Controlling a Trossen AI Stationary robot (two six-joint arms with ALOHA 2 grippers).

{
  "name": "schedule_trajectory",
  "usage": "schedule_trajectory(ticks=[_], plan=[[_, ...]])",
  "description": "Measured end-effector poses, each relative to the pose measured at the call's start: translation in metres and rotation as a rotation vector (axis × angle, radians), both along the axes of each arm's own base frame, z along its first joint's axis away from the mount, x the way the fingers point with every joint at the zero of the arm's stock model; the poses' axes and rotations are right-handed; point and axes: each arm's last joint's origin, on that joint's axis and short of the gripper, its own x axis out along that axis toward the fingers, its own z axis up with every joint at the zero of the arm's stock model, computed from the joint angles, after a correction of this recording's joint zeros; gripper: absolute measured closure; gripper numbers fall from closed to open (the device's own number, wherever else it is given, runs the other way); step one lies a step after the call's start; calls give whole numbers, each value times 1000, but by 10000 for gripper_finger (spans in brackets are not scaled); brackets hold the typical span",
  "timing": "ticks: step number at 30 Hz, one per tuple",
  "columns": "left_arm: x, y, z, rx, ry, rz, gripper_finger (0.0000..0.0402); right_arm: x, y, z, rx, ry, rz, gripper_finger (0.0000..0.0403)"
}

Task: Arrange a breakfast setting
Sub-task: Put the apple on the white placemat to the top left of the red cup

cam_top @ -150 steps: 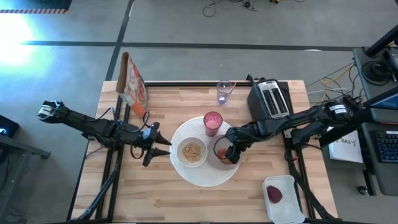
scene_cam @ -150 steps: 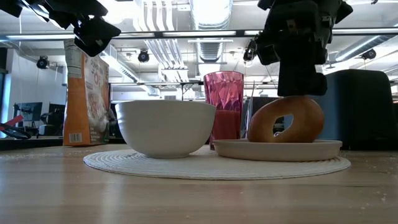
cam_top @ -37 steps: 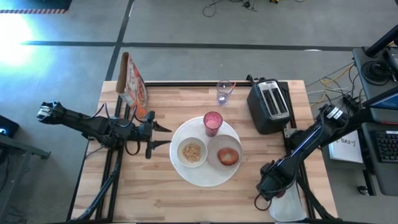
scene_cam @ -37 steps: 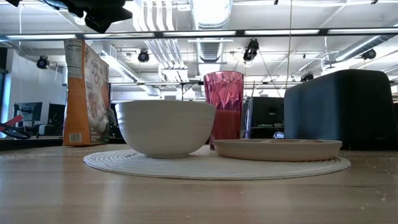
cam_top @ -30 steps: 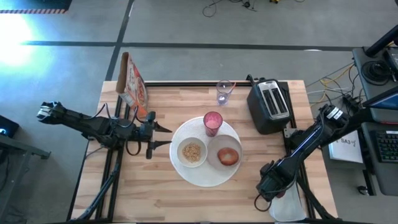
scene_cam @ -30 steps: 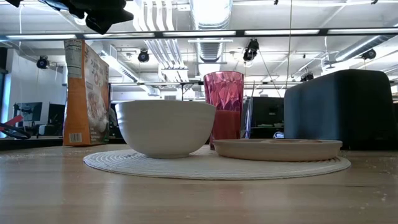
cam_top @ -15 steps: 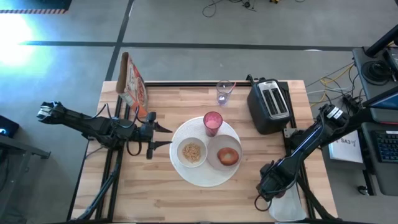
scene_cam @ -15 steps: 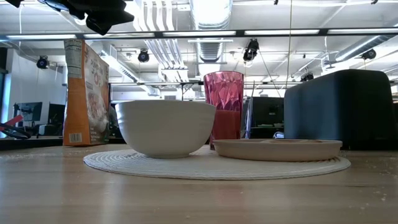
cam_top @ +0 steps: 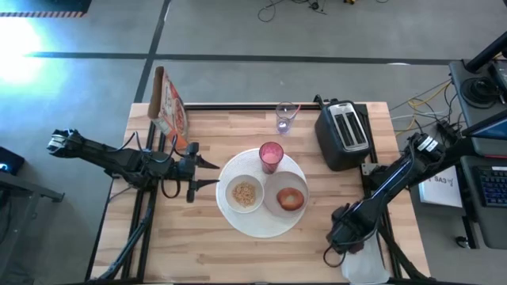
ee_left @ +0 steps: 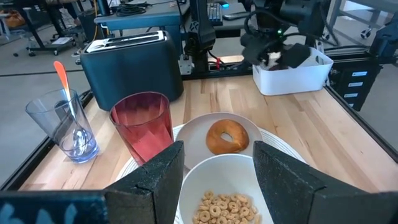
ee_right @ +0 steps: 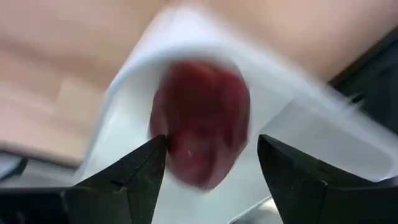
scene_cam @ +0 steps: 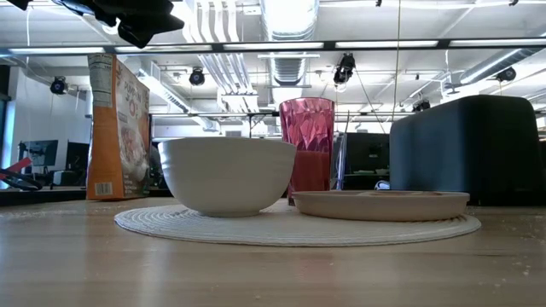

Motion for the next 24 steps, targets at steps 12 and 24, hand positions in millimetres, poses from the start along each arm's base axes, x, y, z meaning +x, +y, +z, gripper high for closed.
schedule_trajectory(ticks=[12,24], plan=[[0,0,0,7,-1,-2,225,-6,-8,-17,-65,-15,-5,152],[0,0,0,6,-1,-2,225,-9,-5,-21,72,90,-4,164]])
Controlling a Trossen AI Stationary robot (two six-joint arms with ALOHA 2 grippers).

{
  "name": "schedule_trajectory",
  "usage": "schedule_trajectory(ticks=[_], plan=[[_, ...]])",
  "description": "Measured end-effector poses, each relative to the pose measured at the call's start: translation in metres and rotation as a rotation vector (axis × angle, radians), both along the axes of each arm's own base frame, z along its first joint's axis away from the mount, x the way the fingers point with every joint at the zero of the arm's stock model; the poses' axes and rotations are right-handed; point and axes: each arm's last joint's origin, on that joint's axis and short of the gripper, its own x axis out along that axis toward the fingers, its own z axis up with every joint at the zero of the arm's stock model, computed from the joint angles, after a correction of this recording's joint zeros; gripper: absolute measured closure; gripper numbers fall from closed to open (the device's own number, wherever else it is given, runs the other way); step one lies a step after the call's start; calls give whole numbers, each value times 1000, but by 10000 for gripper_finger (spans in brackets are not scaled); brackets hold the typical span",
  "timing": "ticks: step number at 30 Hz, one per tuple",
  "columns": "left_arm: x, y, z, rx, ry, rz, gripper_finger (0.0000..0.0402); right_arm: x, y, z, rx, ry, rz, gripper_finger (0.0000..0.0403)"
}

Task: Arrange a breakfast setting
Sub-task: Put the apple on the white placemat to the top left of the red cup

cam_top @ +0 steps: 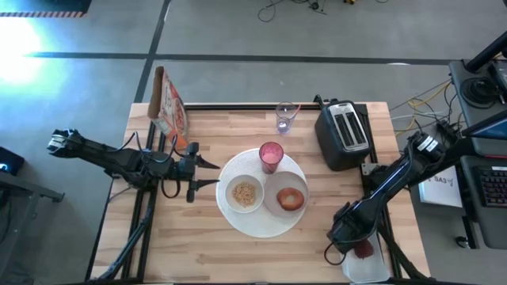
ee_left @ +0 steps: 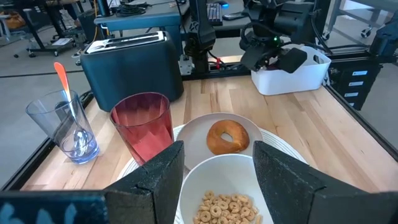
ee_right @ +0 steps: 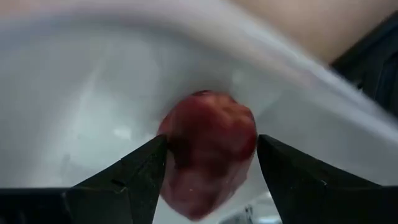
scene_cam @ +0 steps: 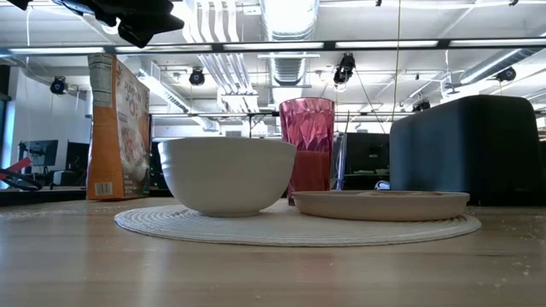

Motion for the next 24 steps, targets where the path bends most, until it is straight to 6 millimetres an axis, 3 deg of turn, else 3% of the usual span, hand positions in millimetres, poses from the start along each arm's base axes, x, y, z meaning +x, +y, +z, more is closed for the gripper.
schedule_trajectory(ticks=[11,24], plan=[[0,0,0,-1,1,0,225,-1,4,2,99,80,-11,165],[0,0,0,0,2,0,225,-11,6,-9,74,82,-10,165]])
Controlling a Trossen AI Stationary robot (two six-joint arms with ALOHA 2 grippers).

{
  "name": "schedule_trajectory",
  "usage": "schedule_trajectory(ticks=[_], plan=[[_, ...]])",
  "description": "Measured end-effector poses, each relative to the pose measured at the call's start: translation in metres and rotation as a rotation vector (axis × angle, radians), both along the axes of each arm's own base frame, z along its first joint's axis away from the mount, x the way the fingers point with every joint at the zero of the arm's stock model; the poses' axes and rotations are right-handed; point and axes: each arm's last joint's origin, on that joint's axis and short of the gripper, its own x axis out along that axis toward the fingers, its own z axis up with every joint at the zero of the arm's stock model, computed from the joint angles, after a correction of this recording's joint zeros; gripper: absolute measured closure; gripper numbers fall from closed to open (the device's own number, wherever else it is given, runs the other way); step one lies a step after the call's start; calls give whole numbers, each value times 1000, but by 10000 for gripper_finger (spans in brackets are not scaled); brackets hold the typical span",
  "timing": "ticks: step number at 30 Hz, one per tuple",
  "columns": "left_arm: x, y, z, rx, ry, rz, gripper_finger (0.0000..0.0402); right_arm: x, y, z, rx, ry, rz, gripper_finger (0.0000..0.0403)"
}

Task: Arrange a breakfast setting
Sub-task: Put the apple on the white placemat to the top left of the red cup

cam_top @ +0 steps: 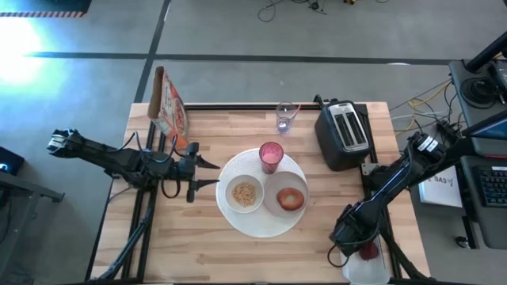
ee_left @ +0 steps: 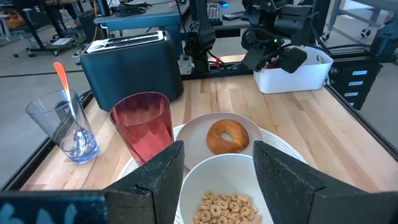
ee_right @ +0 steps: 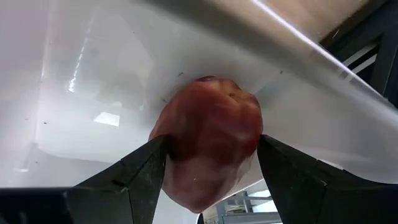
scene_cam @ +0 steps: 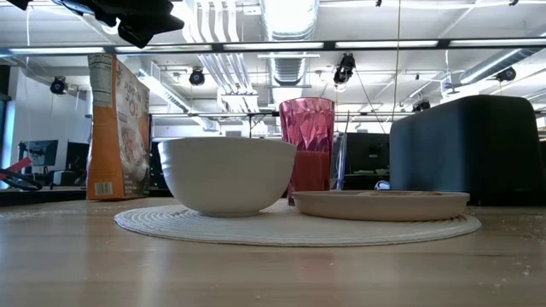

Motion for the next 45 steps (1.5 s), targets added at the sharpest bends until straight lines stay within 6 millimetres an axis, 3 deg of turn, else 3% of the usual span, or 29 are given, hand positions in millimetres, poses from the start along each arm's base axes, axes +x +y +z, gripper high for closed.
schedule_trajectory(ticks=[18,28,35,45], plan=[[0,0,0,2,1,-1,225,5,7,3,108,-74,29,182],[0,0,0,3,1,-1,225,1,3,24,176,-147,17,182],[0,0,0,-10,0,3,225,-2,-5,42,131,-236,-96,182],[0,0,-1,-9,7,3,225,8,5,33,131,-276,-124,182]])
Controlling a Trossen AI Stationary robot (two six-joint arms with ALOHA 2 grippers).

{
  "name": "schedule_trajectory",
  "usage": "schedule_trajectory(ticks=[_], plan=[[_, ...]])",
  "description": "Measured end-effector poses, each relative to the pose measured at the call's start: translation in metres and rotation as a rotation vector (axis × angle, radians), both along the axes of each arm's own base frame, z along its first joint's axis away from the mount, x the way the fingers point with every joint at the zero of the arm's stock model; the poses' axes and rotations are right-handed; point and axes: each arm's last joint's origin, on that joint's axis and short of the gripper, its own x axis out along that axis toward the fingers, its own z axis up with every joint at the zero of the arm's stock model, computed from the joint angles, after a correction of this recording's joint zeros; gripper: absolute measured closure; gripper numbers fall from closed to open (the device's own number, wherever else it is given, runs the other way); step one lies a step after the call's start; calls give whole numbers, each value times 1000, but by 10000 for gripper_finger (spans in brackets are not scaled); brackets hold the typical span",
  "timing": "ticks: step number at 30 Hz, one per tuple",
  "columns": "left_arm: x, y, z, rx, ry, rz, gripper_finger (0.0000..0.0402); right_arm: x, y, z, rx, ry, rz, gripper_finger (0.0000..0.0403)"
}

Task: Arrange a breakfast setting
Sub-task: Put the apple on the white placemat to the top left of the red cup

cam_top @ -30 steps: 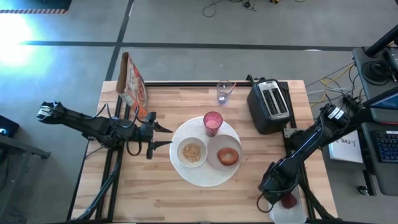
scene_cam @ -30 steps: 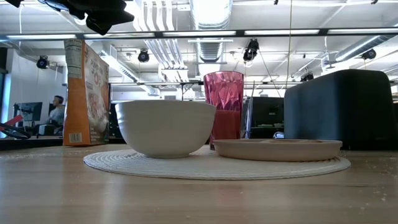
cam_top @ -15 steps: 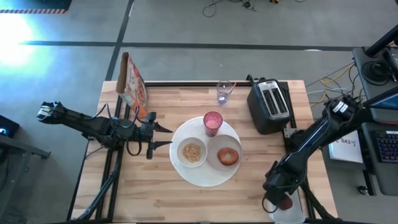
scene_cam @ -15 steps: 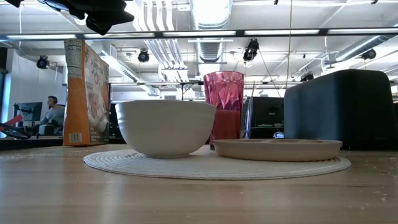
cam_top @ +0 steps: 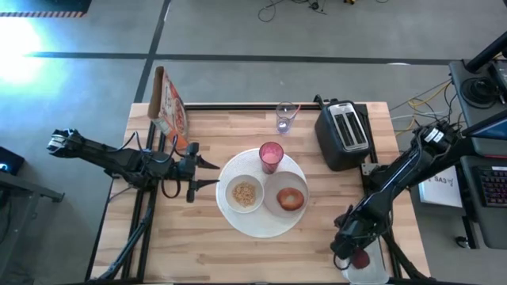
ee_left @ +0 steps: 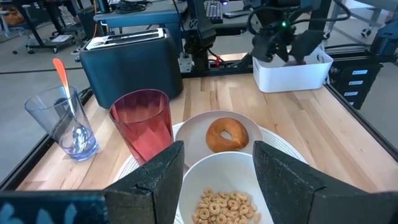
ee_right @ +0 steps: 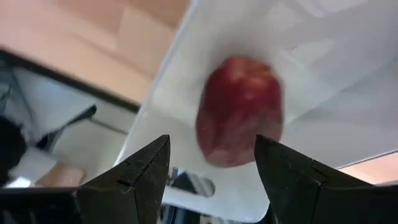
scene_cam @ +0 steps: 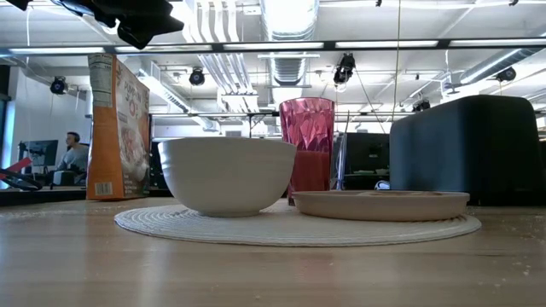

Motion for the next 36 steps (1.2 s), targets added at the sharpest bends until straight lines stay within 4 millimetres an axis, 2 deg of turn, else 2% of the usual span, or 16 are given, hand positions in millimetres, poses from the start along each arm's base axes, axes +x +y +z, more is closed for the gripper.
schedule_trajectory(ticks=[3,23,26,32,36], plan=[[0,0,0,0,1,0,225,2,5,-4,32,9,30,181],[0,0,0,-8,1,2,225,-11,28,-36,-39,164,123,182],[0,0,0,-8,1,2,225,-11,28,-36,-40,166,123,199],[0,0,0,-8,0,2,225,-12,27,-32,-28,156,123,275],[0,0,0,-8,0,2,225,-13,26,-28,-14,139,123,283]])
